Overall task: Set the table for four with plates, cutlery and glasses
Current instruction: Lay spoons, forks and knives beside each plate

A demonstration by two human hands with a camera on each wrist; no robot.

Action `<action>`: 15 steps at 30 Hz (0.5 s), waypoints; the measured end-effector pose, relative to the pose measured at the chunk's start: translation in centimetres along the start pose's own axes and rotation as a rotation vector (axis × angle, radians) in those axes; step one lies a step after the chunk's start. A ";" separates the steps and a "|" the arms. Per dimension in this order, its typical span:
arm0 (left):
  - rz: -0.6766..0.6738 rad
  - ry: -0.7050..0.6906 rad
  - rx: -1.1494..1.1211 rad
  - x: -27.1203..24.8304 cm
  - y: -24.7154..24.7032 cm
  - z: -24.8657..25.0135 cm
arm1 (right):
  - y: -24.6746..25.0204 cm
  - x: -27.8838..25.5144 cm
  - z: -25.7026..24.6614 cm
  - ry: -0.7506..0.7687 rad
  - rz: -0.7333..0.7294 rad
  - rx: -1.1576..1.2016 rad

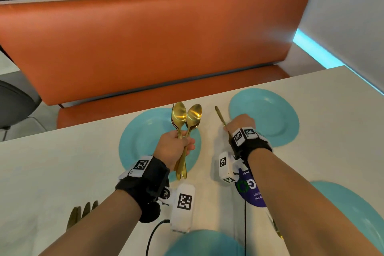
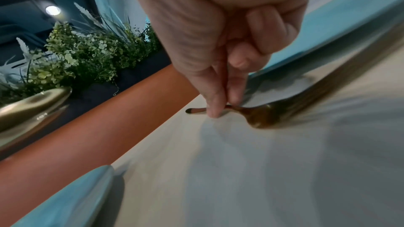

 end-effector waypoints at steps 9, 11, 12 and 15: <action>-0.002 -0.005 0.024 1.0 0.3 0.0 | 1.6 0.8 -0.4 -0.026 0.097 0.196; -0.002 -0.007 0.023 1.1 0.3 0.1 | 1.8 0.9 -0.3 -0.027 0.092 0.201; -0.002 -0.007 0.022 1.1 0.3 0.1 | 1.8 1.0 -0.3 -0.029 0.086 0.202; -0.002 -0.006 0.025 1.1 0.3 0.2 | 1.8 1.0 -0.4 -0.024 0.079 0.193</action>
Point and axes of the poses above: each hand's wrist, its own x-axis towards the middle knuckle, its own y-axis out of the back of the hand, z = x × y, the point moved 8 cm from there along x, towards the middle knuckle, and after that the axes turned 4 degrees about -x, right-handed, at the moved point
